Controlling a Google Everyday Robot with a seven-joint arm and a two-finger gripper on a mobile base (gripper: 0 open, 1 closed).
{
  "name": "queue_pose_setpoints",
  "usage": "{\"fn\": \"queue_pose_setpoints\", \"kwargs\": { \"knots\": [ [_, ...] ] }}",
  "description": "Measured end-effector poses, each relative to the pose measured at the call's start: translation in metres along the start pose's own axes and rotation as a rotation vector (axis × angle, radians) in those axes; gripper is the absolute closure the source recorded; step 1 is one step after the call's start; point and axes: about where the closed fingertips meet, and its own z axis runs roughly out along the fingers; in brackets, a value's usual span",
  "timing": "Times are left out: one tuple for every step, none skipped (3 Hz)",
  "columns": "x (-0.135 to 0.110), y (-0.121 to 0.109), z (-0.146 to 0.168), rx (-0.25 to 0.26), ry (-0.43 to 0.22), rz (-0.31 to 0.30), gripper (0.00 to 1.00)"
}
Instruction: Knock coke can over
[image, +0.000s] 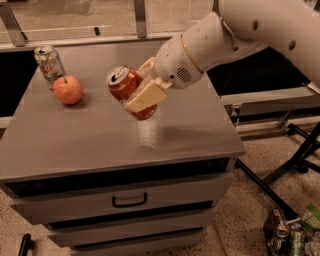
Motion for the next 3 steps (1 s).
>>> {"fn": "queue_pose_setpoints", "kwargs": {
  "knots": [
    [0.017,-0.011,-0.031,0.022,0.241,0.067,1.00],
    [0.053,-0.010,-0.048,-0.008,0.402,0.249,1.00],
    [0.092,-0.010,-0.055,-0.026,0.482,0.374,0.86]
  ]
}}
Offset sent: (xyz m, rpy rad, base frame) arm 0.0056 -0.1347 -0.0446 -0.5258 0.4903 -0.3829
